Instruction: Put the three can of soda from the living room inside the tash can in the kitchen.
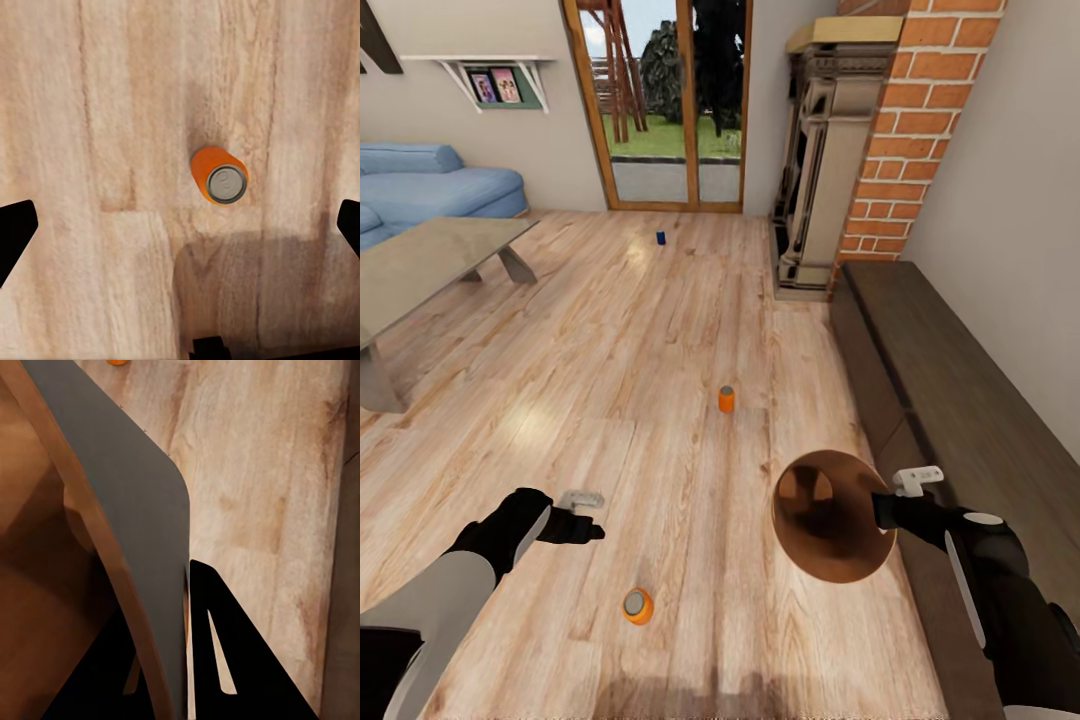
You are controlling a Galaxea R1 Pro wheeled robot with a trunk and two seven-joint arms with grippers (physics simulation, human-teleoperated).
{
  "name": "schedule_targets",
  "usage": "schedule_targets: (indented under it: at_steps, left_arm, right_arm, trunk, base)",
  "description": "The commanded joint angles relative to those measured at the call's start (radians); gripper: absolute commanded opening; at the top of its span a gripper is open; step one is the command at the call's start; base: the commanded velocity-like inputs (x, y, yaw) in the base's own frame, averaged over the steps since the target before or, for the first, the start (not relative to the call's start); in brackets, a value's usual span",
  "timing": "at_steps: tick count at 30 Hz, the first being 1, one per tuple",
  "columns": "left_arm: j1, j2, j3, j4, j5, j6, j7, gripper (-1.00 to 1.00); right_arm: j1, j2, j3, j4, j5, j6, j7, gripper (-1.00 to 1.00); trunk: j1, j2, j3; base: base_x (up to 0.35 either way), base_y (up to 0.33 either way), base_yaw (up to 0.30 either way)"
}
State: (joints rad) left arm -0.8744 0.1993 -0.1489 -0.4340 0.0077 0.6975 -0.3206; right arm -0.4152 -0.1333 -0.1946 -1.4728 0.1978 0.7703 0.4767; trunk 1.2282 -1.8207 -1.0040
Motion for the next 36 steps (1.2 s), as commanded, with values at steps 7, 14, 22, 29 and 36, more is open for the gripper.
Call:
schedule_targets:
  at_steps: [7, 14, 22, 29, 36]
  left_arm:
    - [0.0, -0.025, 0.001, -0.032, 0.0, -0.002, -0.002, 1.0]
    - [0.0, -0.039, 0.001, -0.055, 0.0, -0.01, -0.003, 1.0]
    - [-0.002, -0.067, -0.001, -0.069, -0.001, -0.02, -0.001, 1.0]
    - [-0.001, -0.072, 0.001, -0.072, -0.004, -0.058, 0.003, 1.0]
    - [-0.001, -0.067, 0.0, -0.075, -0.003, -0.065, 0.004, 1.0]
  right_arm:
    - [-0.001, 0.0, 0.0, -0.001, -0.017, 0.003, 0.007, -1.0]
    - [-0.001, 0.0, 0.0, -0.001, -0.017, 0.003, 0.007, -1.0]
    - [-0.001, 0.0, 0.0, -0.004, -0.017, 0.003, 0.007, -1.0]
    - [-0.001, 0.0, 0.001, -0.004, -0.017, 0.002, 0.007, -1.0]
    - [-0.001, 0.001, 0.002, -0.004, -0.017, 0.002, 0.006, -1.0]
  trunk:
    - [0.027, -0.049, -0.033]
    - [0.054, -0.098, -0.066]
    - [0.084, -0.154, -0.104]
    - [0.111, -0.203, -0.137]
    - [0.138, -0.252, -0.17]
  base:
    - [0.0, 0.0, 0.0]
    - [0.0, 0.0, 0.0]
    - [0.0, 0.0, 0.0]
    - [0.0, 0.0, 0.0]
    - [0.0, 0.0, 0.0]
